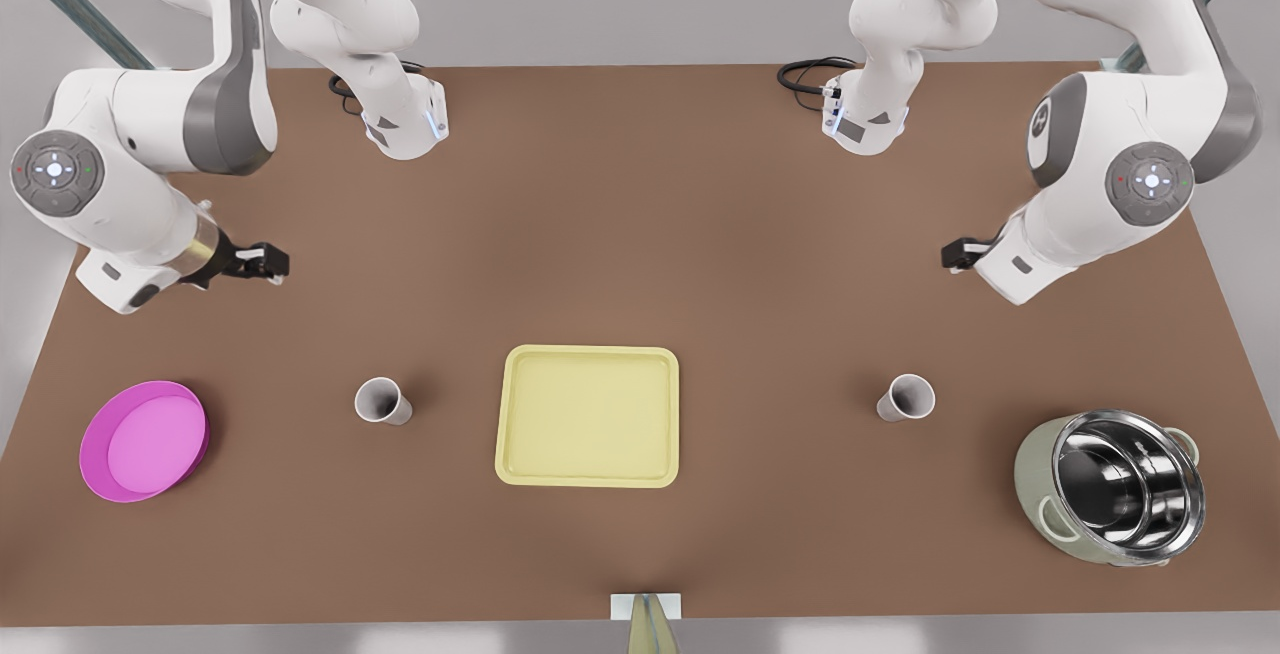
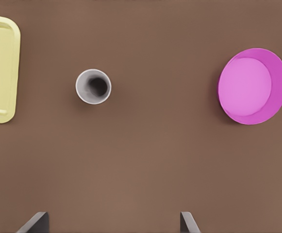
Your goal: Use both arms to respectively pick up the white IKEA cups from the middle-left and middle-right positions, then place the white IKEA cups onto the middle-middle tray, ensuring that the cups remain upright and do not tip over
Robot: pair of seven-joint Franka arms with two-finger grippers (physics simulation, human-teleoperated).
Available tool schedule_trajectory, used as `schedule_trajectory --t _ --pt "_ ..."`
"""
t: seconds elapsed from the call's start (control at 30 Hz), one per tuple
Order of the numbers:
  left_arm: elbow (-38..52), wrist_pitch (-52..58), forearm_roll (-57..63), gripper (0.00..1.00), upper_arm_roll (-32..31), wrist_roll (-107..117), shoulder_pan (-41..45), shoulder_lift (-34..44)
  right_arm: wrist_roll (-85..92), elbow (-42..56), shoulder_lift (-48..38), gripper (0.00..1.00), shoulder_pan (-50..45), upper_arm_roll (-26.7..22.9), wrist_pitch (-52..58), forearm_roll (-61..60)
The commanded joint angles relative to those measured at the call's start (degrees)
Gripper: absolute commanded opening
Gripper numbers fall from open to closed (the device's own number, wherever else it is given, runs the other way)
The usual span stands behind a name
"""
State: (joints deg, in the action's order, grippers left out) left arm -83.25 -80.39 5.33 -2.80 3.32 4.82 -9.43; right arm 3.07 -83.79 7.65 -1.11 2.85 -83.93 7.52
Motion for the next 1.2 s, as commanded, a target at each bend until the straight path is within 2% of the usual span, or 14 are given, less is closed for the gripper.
schedule_trajectory --t 0.0,0.07,0.13,0.2,0.23,0.33,0.57,0.8,1.17 --pt "0.1 -2.7 -1.1 1.00 0.5 -0.2 0.4 -0.1 3.7 -0.1 -0.1 1.00 0.4 0.0 -4.0 -0.6" --pt "-0.1 -2.9 -1.2 1.00 0.5 -0.2 0.5 -0.1 3.7 -0.1 0.8 1.00 0.4 0.0 -4.5 -0.6" --pt "-0.2 -3.0 -1.2 1.00 0.5 -0.2 0.4 -0.3 3.5 -0.1 7.0 1.00 0.2 0.1 -8.7 0.2" --pt "0.2 -4.4 -0.7 1.00 0.9 -0.3 0.0 -5.2 2.6 0.2 12.5 1.00 0.0 0.1 -14.9 -0.3" --pt "2.2 -8.7 -0.8 1.00 2.9 -0.6 -0.3 -9.8 2.5 0.3 15.1 1.00 -0.1 0.1 -18.5 -0.7" --pt "2.7 -19.4 -0.8 1.00 2.9 -0.6 -1.9 -16.2 -1.2 0.1 18.8 1.00 -0.3 0.5 -23.2 -0.8" --pt "2.0 -32.3 -3.7 1.00 2.9 -0.2 -2.8 -23.5 -3.2 0.0 26.5 1.00 0.0 0.6 -34.8 -4.7" --pt "-3.4 -32.3 -3.8 1.00 2.9 -0.4 -4.1 -25.6 -3.1 -6.8 25.9 1.00 1.9 0.7 -40.8 -5.5" --pt "-4.2 -34.6 -6.0 1.00 2.9 -0.3 -5.1 -29.9 -2.5 -13.1 25.5 1.00 2.8 0.6 -45.4 -6.3"
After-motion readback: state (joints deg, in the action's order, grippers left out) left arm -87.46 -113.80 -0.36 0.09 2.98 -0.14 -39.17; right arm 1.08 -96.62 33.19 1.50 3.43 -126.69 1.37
